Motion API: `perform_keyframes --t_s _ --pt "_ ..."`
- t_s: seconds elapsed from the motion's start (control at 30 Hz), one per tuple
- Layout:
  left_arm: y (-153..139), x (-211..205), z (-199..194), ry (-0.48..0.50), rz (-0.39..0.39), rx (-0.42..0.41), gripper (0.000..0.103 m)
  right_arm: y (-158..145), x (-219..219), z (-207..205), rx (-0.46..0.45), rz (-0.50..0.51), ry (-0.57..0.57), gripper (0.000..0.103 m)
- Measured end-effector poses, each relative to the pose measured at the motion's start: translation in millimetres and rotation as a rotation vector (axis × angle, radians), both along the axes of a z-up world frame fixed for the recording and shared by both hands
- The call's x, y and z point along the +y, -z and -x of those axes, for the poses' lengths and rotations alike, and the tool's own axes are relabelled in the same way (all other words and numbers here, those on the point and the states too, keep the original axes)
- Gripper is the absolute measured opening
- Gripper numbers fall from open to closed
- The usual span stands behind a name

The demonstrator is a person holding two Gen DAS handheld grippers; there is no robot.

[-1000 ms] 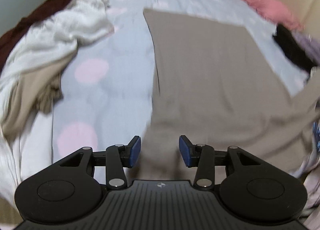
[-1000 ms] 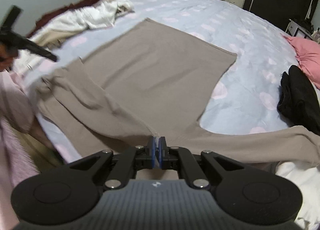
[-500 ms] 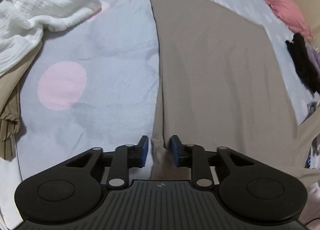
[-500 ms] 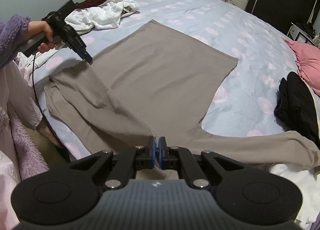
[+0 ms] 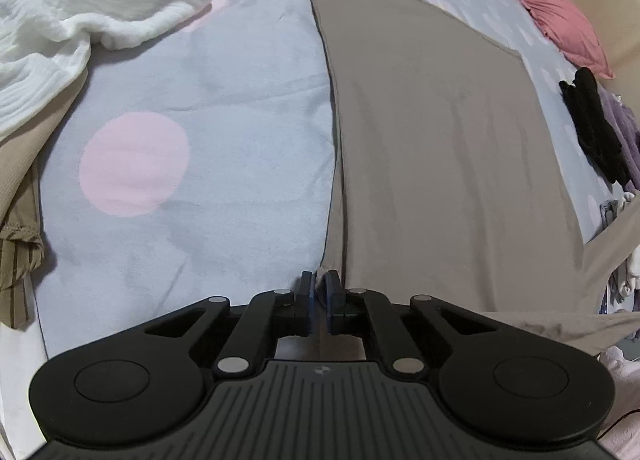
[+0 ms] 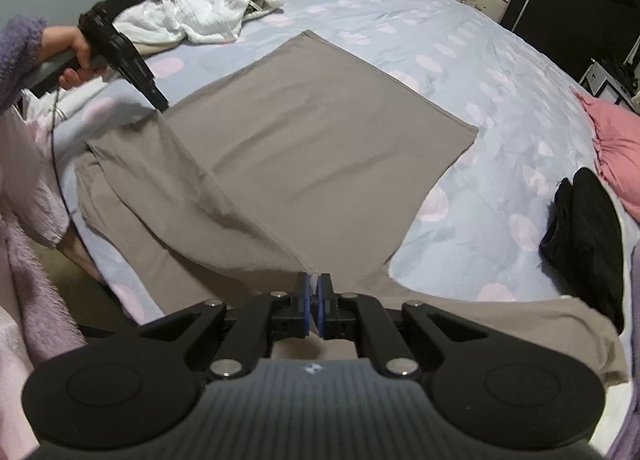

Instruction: Fold clothes

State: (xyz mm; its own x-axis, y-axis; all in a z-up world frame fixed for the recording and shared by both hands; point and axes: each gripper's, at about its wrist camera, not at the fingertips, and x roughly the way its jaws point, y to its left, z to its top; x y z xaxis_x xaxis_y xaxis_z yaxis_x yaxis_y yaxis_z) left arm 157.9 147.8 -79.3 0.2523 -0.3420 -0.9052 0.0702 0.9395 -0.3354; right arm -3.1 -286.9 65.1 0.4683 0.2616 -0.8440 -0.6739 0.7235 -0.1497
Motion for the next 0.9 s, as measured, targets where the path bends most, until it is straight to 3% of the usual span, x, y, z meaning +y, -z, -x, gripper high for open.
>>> perform_keyframes --t_s 0.3,0.53,0.73,0.9 --pt "-6 12 1 -0.028 0.021 -0.029 0.002 -36 21 -81 -0.076 0.100 0.028 0.004" --pt "-10 21 2 -0.058 0.078 -0.041 0.002 -64 81 -174 -0.144 0.213 -0.042 0.004" --pt "-6 31 3 -0.079 0.116 -0.040 0.002 -60 163 -250 -0.198 0.316 -0.140 0.004" --pt "2 42 3 -0.101 0.154 -0.029 0.002 -36 235 -306 -0.209 0.389 -0.209 0.004"
